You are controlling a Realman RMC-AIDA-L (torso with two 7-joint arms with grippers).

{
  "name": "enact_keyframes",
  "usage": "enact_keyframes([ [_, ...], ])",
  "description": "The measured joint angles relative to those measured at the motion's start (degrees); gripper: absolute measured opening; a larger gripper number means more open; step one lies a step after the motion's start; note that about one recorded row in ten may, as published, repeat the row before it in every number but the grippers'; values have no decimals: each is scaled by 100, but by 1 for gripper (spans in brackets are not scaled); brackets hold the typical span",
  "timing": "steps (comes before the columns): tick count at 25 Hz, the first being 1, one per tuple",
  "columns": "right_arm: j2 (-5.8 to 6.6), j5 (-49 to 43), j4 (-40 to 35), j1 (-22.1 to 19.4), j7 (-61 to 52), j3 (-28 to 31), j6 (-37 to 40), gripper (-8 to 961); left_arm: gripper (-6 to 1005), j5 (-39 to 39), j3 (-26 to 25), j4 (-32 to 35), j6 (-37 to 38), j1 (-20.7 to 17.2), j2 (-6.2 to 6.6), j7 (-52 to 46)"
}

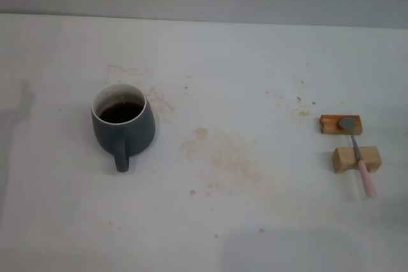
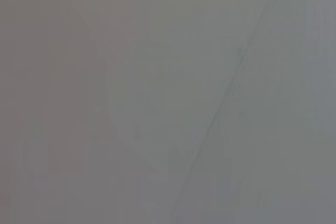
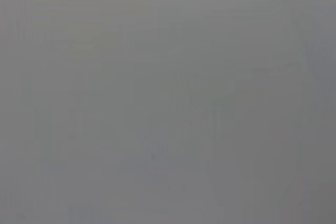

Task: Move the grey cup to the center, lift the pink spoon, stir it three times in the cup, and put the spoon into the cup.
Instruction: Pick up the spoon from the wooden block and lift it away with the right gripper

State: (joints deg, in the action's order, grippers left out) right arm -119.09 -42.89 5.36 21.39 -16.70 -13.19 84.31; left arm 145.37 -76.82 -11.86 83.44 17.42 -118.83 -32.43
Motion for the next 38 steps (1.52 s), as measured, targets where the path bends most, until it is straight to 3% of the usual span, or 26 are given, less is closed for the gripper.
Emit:
enact_keyframes([
  [13,-4,-90,64,18,-13,-32,81,499,829,0,-21,-11,-145,79,9,0],
  [38,-57,-2453,670,-703,53,-35,896,497,828,37,2,-17,-375,233,8,-37],
])
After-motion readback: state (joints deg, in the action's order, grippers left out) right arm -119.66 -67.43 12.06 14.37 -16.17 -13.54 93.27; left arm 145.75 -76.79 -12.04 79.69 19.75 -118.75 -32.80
